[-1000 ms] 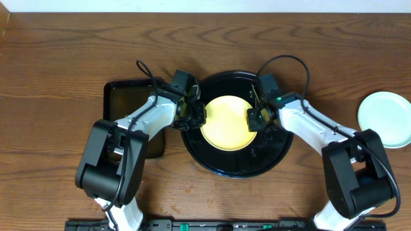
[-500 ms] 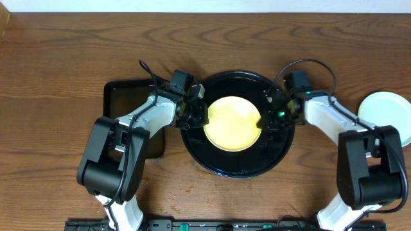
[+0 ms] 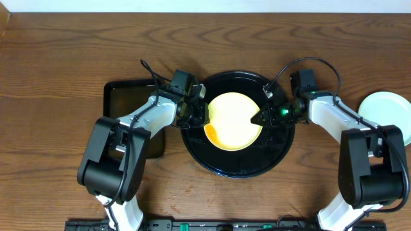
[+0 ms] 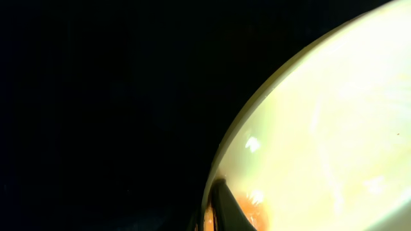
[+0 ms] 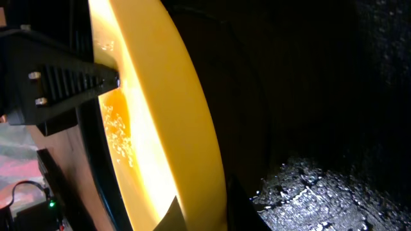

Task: Clean dirty plates on tray and stack at the side
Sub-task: 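Grip the yellow plate rim with both grippers, then lift the yellow plate and tilt it over the water tray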

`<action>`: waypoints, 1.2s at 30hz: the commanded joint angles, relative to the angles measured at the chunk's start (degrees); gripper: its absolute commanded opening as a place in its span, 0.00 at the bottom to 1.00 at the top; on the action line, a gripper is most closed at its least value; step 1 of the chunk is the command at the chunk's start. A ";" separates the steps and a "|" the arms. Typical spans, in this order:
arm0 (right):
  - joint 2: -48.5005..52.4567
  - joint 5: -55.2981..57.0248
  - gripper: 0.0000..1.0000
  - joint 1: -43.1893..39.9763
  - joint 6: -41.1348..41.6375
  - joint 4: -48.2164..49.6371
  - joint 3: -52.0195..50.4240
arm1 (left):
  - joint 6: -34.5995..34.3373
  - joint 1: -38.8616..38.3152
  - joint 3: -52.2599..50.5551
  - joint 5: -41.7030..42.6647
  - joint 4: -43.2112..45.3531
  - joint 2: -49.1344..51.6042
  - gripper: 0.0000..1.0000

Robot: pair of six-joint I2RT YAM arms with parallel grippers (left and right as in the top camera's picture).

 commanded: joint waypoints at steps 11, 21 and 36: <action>0.33 -7.02 0.01 1.68 6.47 1.01 -0.13 | 0.26 -0.61 2.51 1.90 -5.35 -2.60 0.59; 0.24 -4.61 0.01 3.72 7.08 0.68 5.53 | 0.28 10.67 3.23 -0.57 -16.15 -24.20 0.68; 0.37 17.97 0.01 27.87 14.19 18.60 16.02 | 1.60 32.72 3.23 -9.16 -32.85 -45.22 0.69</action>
